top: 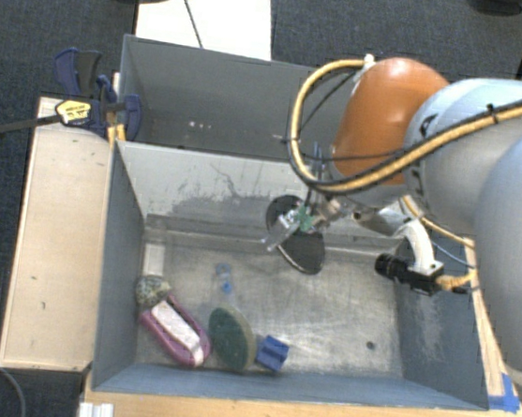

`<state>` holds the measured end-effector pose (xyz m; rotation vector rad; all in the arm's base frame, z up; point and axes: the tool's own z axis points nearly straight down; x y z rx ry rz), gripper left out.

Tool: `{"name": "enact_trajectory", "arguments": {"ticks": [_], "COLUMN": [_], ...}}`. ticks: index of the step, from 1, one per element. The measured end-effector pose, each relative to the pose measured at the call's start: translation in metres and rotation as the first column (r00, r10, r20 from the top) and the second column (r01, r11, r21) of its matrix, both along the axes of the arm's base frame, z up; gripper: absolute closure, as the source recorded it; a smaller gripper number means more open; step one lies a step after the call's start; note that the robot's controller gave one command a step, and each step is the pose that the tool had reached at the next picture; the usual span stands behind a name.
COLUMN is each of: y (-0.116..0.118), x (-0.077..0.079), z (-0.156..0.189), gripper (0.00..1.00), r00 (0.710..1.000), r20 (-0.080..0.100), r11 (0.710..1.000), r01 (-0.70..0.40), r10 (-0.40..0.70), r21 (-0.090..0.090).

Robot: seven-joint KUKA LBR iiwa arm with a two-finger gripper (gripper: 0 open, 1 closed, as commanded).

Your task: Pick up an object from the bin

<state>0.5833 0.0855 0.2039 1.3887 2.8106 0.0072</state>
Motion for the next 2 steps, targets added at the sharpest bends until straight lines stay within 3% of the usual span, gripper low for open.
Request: {"name": "enact_trajectory", "arguments": {"ticks": [1, 2], "y": [-0.001, -0.045], "x": [-0.002, -0.032], "z": [-0.005, 0.115], "gripper": [1.0, 1.0], "r00": [1.0, 0.999], "r20": [-0.009, 0.0], "r11": [1.0, 0.999], "r01": [-0.005, 0.044], "r10": [0.005, -0.044], "r21": [-0.003, -0.001]}}
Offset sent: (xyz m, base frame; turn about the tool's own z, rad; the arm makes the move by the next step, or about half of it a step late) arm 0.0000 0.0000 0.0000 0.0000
